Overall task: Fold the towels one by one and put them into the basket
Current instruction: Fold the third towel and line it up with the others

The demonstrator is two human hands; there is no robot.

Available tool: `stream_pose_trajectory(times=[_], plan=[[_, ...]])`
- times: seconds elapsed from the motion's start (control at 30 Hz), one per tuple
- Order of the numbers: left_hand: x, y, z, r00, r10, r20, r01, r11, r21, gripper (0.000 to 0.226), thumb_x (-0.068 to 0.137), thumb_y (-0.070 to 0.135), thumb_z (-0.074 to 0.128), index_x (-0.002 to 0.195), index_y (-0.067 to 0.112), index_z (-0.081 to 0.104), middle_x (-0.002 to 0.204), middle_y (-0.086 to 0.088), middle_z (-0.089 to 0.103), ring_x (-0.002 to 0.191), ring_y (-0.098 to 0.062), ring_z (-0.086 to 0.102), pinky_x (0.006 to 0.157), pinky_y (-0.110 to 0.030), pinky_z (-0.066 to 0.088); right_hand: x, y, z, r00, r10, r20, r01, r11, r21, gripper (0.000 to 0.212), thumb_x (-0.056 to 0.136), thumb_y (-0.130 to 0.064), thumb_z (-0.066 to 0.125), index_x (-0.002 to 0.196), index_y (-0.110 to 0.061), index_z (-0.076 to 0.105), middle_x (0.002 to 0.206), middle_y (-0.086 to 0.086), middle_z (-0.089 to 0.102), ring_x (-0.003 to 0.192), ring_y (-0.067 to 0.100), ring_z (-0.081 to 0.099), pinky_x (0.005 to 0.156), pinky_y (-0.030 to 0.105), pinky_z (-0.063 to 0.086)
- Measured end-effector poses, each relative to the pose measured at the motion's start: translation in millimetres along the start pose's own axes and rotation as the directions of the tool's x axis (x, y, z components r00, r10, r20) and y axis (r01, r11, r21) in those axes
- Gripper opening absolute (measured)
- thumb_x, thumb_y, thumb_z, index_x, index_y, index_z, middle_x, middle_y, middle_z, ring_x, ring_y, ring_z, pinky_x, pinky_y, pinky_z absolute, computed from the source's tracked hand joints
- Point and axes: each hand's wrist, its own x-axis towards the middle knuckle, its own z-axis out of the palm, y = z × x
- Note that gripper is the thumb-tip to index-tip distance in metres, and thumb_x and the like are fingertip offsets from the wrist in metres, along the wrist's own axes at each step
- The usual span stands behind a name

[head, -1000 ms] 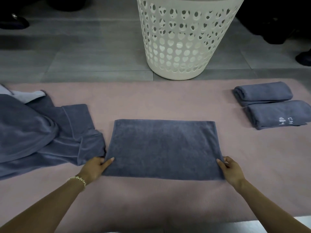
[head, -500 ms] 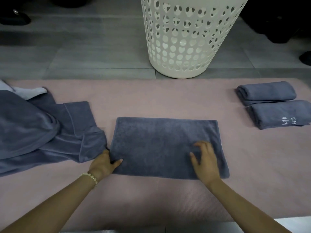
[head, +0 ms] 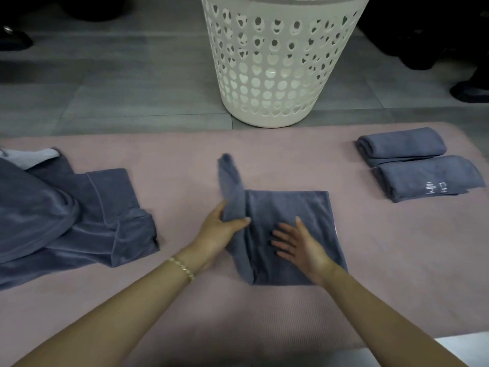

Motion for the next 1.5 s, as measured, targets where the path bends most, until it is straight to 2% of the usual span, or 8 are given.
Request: stream_pose_trajectory(times=[0.1,0.23,0.37,0.57,1.0,1.17,1.27,1.5], plan=[[-1.3,-1.3,51.2,0.979,0.042,0.2,-0.082,0.978,0.193,0.045,0.089,0.016,0.063,0.131,0.022,0.047,0.109,0.012,0.059,0.1,-0.002,0.054,0.074,0.001,0.042,-3.5,-6.0,-29.1,0.997,0.032,-0.064,-0.014,0.967,0.254,0.068,0.092,-0.062,0.027,0.133,-0.013,0.05,0.117,0.007,0.065,0.103,0.022,0.063,0.087,0.034,0.048],[6.1,-28.6,54.6,0.958,0.03,0.286,-0.144,0.91,0.388,0.032,0.097,0.034,0.044,0.127,0.025,0.054,0.098,0.005,0.059,0.09,-0.007,0.057,0.086,-0.029,0.05,-11.9,-4.8,-47.6,0.976,0.135,-0.171,-0.078,0.949,0.305,0.065,0.091,-0.063,0.031,0.121,-0.01,0.056,0.108,0.01,0.064,0.094,0.023,0.061,0.081,0.037,0.049],[19.5,-75.2,24.1,0.955,0.108,0.275,-0.293,0.465,0.835,0.079,0.089,0.069,0.011,0.151,0.021,0.014,0.158,0.002,0.014,0.144,-0.015,0.015,0.118,-0.025,0.011,0.1,1.5,-38.3,0.932,0.071,-0.356,-0.08,0.997,-0.012,0.051,0.088,-0.057,0.052,0.107,-0.011,0.063,0.105,0.004,0.065,0.1,0.023,0.059,0.092,0.037,0.047],[21.1,-107.7,27.3,0.944,0.038,0.328,-0.327,0.248,0.912,0.09,0.057,0.08,-0.032,0.135,0.035,-0.033,0.141,0.013,-0.044,0.136,-0.012,-0.033,0.113,-0.028,-0.015,1.5,10.7,-29.9,0.777,-0.468,-0.421,0.135,0.777,-0.615,0.022,0.095,-0.031,0.053,0.088,-0.01,0.05,0.074,-0.004,0.055,0.071,0.015,0.054,0.07,0.026,0.041],[35.2,-129.3,64.8,0.91,0.085,0.406,-0.405,-0.033,0.914,0.065,0.097,0.057,0.007,0.151,0.021,0.007,0.149,-0.001,0.035,0.146,-0.021,-0.01,0.111,-0.037,0.007,-14.3,20.2,-83.7,0.703,-0.505,-0.501,0.083,0.758,-0.647,0.017,0.095,-0.031,0.052,0.09,-0.014,0.053,0.083,0.001,0.062,0.081,0.025,0.062,0.072,0.037,0.052],[39.0,-125.6,74.7,0.937,0.181,0.3,-0.322,0.101,0.941,0.077,0.092,0.065,0.002,0.15,0.015,0.002,0.158,-0.003,0.008,0.14,-0.012,-0.03,0.116,-0.031,-0.01,-17.4,19.3,-94.8,0.771,-0.362,-0.525,-0.055,0.782,-0.62,0.051,0.081,-0.043,0.07,0.11,-0.006,0.051,0.101,0.003,0.057,0.09,0.02,0.056,0.076,0.029,0.049],[48.8,-112.2,86.0,0.978,0.137,0.154,-0.202,0.479,0.854,0.085,0.091,0.065,0.023,0.145,0.019,-0.024,0.153,0.005,-0.029,0.138,-0.013,-0.034,0.115,-0.031,-0.015,-23.7,16.8,-96.4,0.854,-0.239,-0.462,-0.152,0.735,-0.661,0.061,0.075,-0.047,0.074,0.111,-0.006,0.048,0.099,0.001,0.056,0.091,0.021,0.058,0.07,0.027,0.047],[99.7,-73.6,80.4,0.98,-0.025,-0.198,0.095,0.93,0.355,0.066,0.072,0.03,0.08,0.123,0.003,0.048,0.12,-0.014,0.061,0.109,-0.03,0.059,0.092,-0.04,0.049,-31.5,9.3,-104.1,0.936,0.144,-0.32,-0.242,0.925,-0.293,0.063,0.071,-0.029,0.082,0.12,0.001,0.058,0.115,0.009,0.066,0.091,0.017,0.064,0.069,0.018,0.052]])
